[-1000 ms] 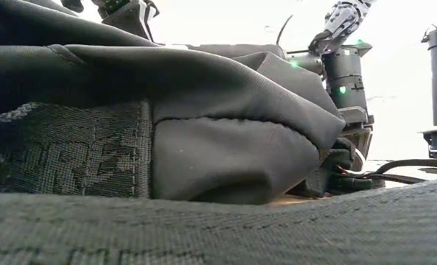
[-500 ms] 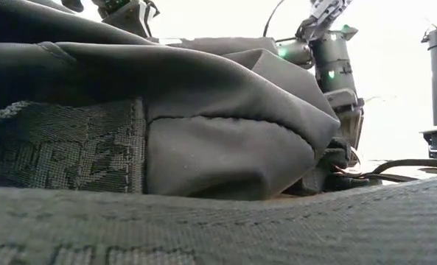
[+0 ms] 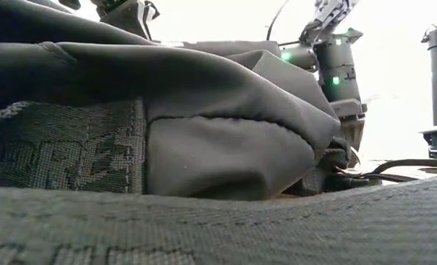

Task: Unpack backpack
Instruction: Put the charger cable into the black backpack

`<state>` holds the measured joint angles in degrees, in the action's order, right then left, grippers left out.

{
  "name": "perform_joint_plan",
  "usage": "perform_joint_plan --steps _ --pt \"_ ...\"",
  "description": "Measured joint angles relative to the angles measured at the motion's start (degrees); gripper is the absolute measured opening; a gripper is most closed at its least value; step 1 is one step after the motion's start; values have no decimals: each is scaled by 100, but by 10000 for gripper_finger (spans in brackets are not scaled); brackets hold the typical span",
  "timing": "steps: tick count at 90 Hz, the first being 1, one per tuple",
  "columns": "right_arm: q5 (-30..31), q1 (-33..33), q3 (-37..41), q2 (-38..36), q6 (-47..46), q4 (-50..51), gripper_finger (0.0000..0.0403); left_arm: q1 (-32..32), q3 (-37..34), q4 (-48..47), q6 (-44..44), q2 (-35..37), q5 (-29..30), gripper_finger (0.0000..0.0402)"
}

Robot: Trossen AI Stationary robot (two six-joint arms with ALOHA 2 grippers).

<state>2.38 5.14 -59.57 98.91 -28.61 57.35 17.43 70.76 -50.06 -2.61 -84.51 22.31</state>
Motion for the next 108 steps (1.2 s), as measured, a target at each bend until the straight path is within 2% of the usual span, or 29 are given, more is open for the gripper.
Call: perform_joint_plan --steps 15,83,108 --pt "6 163 176 -28 64 -41 396 -1 -1 1 -8 0 -117 0" --pt "-106 75 -63 -7 425 59 396 -9 -1 4 -5 0 -254 0" --pt "-231 8 -63 -7 475 -405 396 -11 -2 4 -9 0 -327 0"
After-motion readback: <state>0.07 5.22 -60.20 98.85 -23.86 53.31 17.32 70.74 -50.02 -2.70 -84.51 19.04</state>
